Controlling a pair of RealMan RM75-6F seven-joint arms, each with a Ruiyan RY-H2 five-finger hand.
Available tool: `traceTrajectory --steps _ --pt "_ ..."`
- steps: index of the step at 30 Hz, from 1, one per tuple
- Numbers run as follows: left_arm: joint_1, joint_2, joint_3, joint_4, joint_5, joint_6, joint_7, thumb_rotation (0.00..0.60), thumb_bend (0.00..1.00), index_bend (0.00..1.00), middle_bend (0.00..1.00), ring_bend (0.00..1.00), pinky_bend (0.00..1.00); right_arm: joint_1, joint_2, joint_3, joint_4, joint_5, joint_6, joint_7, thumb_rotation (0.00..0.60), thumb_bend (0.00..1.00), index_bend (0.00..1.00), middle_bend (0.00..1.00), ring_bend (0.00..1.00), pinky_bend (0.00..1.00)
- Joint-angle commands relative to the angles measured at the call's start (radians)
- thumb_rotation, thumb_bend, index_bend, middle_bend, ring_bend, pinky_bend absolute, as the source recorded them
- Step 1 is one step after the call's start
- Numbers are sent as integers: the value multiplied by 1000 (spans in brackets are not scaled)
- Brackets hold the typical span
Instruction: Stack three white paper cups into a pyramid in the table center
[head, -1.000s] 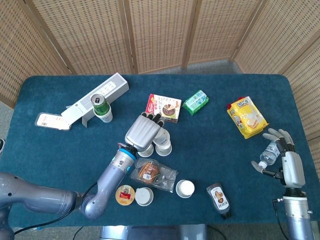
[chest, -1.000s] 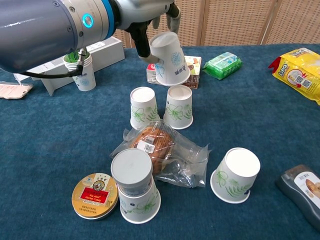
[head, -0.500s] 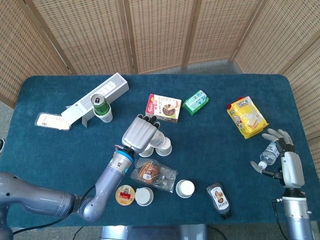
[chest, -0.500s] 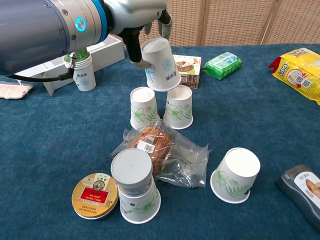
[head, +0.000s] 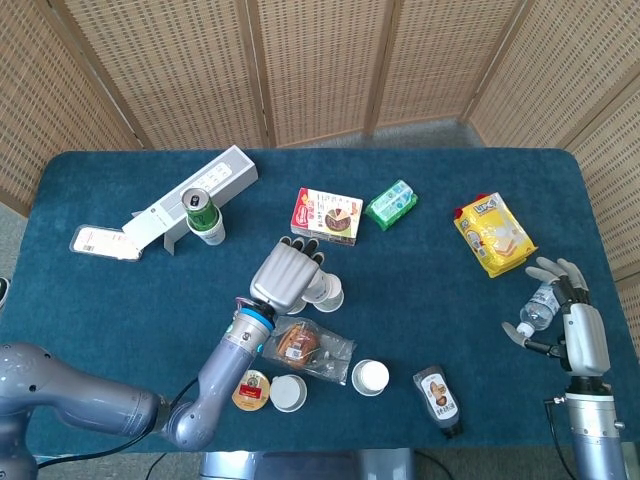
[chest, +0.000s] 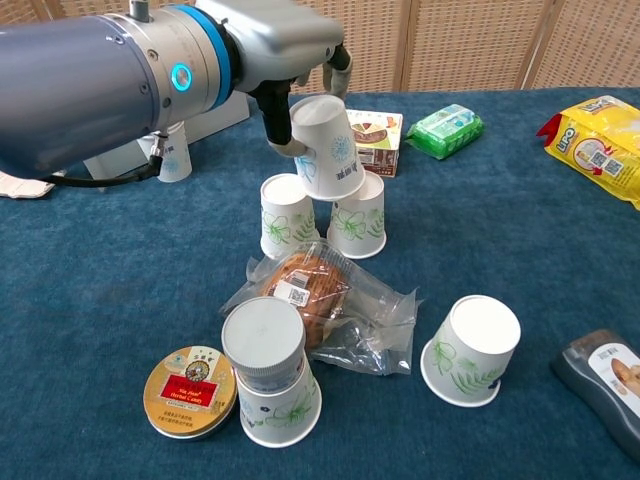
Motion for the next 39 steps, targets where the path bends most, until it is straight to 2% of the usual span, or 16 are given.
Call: traceTrajectory --steps 1,14,18,21,27,34,39 --pt "-2 -5 0 3 -4 8 5 600 318 396 273 307 439 1 -1 0 1 0 0 -2 600 31 240 181 0 1" --pt "-11 -32 -5 28 -18 9 3 600 318 389 265 305 438 1 -4 -1 -1 -2 1 -5 600 32 240 180 0 1" --pt "-17 -42 -4 36 -16 11 11 600 316 369 241 269 427 0 -1 0 -1 0 0 1 600 31 240 181 0 1" --pt "-21 -48 -4 37 -23 12 20 600 315 357 182 215 409 0 0 1 -1 0 0 6 600 32 240 181 0 1" --pt "-20 -46 0 33 -21 16 23 600 311 272 14 116 384 -1 2 1 -1 0 0 12 600 32 240 181 0 1" --pt "-8 -16 3 11 -12 15 10 600 311 158 0 50 368 -1 1 -1 -1 -3 0 7 600 32 240 181 0 1" --pt "5 18 7 -18 -11 12 -4 600 311 120 0 9 348 0 -1 -2 -1 -4 1 2 600 32 240 181 0 0"
